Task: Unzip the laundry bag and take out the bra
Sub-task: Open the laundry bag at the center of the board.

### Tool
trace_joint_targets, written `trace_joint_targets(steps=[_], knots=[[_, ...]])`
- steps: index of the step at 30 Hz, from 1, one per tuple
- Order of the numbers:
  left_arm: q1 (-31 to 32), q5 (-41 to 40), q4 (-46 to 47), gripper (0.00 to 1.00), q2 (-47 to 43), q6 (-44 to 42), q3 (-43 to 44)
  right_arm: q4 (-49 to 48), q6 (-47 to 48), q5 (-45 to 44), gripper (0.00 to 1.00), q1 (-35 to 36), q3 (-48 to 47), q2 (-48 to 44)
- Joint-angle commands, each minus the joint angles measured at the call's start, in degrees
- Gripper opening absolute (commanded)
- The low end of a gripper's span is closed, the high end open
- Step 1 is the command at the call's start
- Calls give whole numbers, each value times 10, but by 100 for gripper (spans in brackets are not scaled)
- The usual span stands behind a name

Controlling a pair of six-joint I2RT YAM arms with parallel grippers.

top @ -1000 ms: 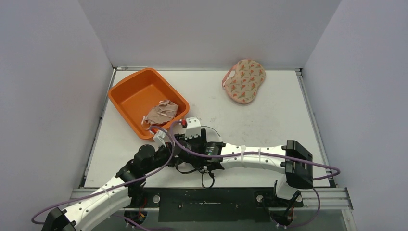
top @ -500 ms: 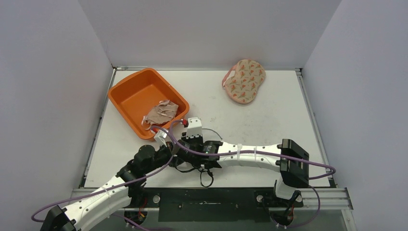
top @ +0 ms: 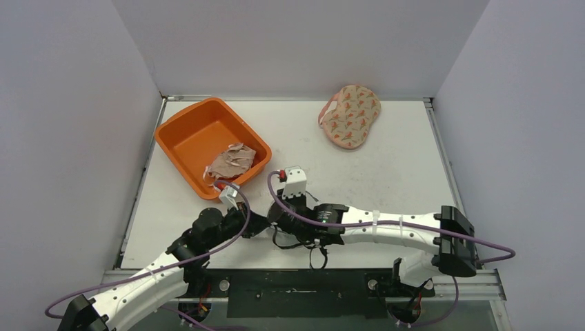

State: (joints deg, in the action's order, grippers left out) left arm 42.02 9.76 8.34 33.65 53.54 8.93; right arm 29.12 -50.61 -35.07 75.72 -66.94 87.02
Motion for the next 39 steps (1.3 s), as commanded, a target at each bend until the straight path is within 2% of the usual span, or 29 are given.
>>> trace_joint_targets(steps=[1, 7, 12, 20, 29, 39], knots=[[0, -39, 2, 0, -6, -10, 21, -28, 42, 10, 5, 0, 40, -72], [-1, -81, -8, 0, 0, -5, 30, -74, 102, 11, 5, -2, 97, -162], [-2, -118, -8, 0, 24, -4, 44, -100, 141, 4, 5, -3, 105, -208], [-4, -130, -10, 0, 96, -28, 135, -191, 202, 16, 5, -15, 133, -269], [-7, -110, 17, 0, 145, -14, 156, -241, 208, 70, 5, -95, 169, -313], [-20, -125, -61, 0, 137, -56, 173, -256, 199, 59, 5, -116, 242, -382]])
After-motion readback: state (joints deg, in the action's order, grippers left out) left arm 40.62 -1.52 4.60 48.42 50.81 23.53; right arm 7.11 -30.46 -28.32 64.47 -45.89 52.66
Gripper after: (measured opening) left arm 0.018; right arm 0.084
